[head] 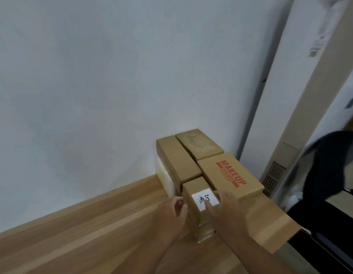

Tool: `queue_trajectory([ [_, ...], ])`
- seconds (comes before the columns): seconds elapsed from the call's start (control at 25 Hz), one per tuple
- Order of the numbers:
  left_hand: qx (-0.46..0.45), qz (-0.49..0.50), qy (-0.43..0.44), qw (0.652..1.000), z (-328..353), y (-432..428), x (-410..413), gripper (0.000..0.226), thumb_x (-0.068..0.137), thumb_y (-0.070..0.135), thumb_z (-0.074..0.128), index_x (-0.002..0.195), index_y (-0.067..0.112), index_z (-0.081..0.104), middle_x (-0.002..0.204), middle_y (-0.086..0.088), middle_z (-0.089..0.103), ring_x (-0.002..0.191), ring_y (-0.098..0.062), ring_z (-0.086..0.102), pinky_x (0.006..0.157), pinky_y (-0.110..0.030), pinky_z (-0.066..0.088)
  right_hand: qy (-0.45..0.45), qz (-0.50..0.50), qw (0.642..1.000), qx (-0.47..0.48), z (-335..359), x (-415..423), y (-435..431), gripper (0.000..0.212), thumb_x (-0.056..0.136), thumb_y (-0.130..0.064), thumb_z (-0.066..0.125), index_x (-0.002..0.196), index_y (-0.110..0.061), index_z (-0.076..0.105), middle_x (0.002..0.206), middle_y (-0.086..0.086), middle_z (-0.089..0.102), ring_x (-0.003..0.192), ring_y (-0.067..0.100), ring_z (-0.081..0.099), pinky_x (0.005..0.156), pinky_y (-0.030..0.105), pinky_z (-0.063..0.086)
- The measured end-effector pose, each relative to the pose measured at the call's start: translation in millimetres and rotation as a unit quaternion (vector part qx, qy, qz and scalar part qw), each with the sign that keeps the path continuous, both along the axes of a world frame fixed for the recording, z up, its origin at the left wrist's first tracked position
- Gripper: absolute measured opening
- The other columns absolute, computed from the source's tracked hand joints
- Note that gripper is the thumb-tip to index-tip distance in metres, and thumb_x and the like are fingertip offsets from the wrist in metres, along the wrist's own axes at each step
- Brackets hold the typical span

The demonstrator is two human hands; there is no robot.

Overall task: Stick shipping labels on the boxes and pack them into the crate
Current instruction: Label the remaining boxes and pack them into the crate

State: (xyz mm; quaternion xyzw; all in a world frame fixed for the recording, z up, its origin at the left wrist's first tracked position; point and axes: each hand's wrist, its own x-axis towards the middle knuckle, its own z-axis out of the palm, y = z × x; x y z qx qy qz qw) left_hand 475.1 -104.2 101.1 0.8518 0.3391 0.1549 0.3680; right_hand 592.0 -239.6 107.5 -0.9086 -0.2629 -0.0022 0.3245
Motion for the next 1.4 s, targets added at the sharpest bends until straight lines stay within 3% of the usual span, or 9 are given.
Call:
queue_trajectory([
  [0.08, -0.008, 0.025, 0.014, 1.000, -1, -6, 20, 0.028, 0.098, 0.046, 0.055, 0.124, 0.037, 0.062, 0.104, 0.026, 0.056, 0.095, 0.006, 0.053, 0.071, -0.008, 0.035, -0.017, 0.029, 0.999, -0.013, -4, 14, 5, 0.031, 0.091, -0.048, 0.062, 0.112, -0.025, 0.057, 0.099, -0.009, 0.056, 0.094, 0.011, 0.057, 0.075, 0.026, 0.053],
  [0.2, -0.033, 0.040, 0.026, 0.998, -6, -12, 42, 0.030, 0.097, 0.046, 0.056, 0.124, 0.035, 0.061, 0.110, 0.022, 0.058, 0.102, 0.002, 0.055, 0.075, -0.011, 0.040, -0.021, 0.050, 0.998, -0.045, -9, 25, 12, 0.038, 0.095, -0.049, 0.055, 0.122, -0.024, 0.056, 0.109, -0.007, 0.060, 0.099, 0.012, 0.057, 0.082, 0.026, 0.051],
  [0.28, -0.063, 0.042, 0.028, 0.997, -13, -15, 48, 0.031, 0.097, 0.045, 0.058, 0.126, 0.034, 0.061, 0.116, 0.019, 0.060, 0.110, -0.003, 0.058, 0.087, -0.022, 0.048, -0.013, 0.059, 0.996, -0.064, -11, 28, 17, 0.038, 0.096, -0.049, 0.050, 0.125, -0.023, 0.054, 0.113, -0.007, 0.061, 0.103, 0.012, 0.058, 0.083, 0.026, 0.049],
  [0.44, -0.115, 0.032, 0.040, 0.992, -26, -23, 49, 0.046, 0.099, 0.047, 0.056, 0.142, 0.032, 0.052, 0.136, 0.014, 0.057, 0.126, -0.009, 0.054, 0.106, -0.033, 0.045, 0.013, 0.044, 0.997, -0.056, -10, 29, 20, 0.034, 0.095, -0.042, 0.054, 0.124, -0.023, 0.054, 0.112, -0.008, 0.061, 0.101, 0.012, 0.057, 0.080, 0.025, 0.045],
  [0.64, -0.150, 0.003, 0.001, 0.989, -26, -29, 48, 0.027, 0.103, 0.035, 0.054, 0.129, 0.035, 0.062, 0.112, 0.020, 0.072, 0.099, 0.001, 0.067, 0.093, -0.038, 0.055, 0.072, 0.004, 0.997, -0.017, -11, 31, 24, 0.047, 0.094, -0.036, 0.060, 0.138, -0.020, 0.053, 0.124, -0.004, 0.061, 0.113, 0.015, 0.055, 0.083, 0.027, 0.041],
  [1.04, -0.142, -0.006, 0.034, 0.989, -19, -31, 53, 0.032, 0.104, 0.041, 0.050, 0.135, 0.036, 0.056, 0.122, 0.013, 0.069, 0.105, -0.008, 0.067, 0.095, -0.038, 0.054, 0.071, 0.053, 0.995, -0.053, -6, 27, 17, 0.044, 0.095, -0.037, 0.057, 0.136, -0.020, 0.050, 0.125, -0.006, 0.056, 0.114, 0.011, 0.053, 0.082, 0.024, 0.044],
  [1.2, -0.140, -0.004, 0.047, 0.989, -21, -28, 53, 0.034, 0.104, 0.043, 0.050, 0.137, 0.037, 0.055, 0.119, 0.016, 0.069, 0.099, -0.002, 0.066, 0.089, -0.029, 0.054, 0.048, 0.089, 0.992, -0.078, -8, 27, 15, 0.049, 0.097, -0.038, 0.052, 0.141, -0.017, 0.045, 0.139, -0.004, 0.050, 0.125, 0.012, 0.049, 0.094, 0.026, 0.047],
  [1.4, -0.170, -0.001, 0.031, 0.985, -19, -26, 53, 0.039, 0.103, 0.041, 0.053, 0.142, 0.035, 0.053, 0.120, 0.019, 0.067, 0.100, 0.003, 0.063, 0.078, -0.015, 0.048, 0.034, 0.087, 0.992, -0.085, -7, 33, 15, 0.041, 0.095, -0.035, 0.055, 0.132, -0.018, 0.050, 0.123, -0.007, 0.055, 0.110, 0.010, 0.051, 0.085, 0.021, 0.046],
])
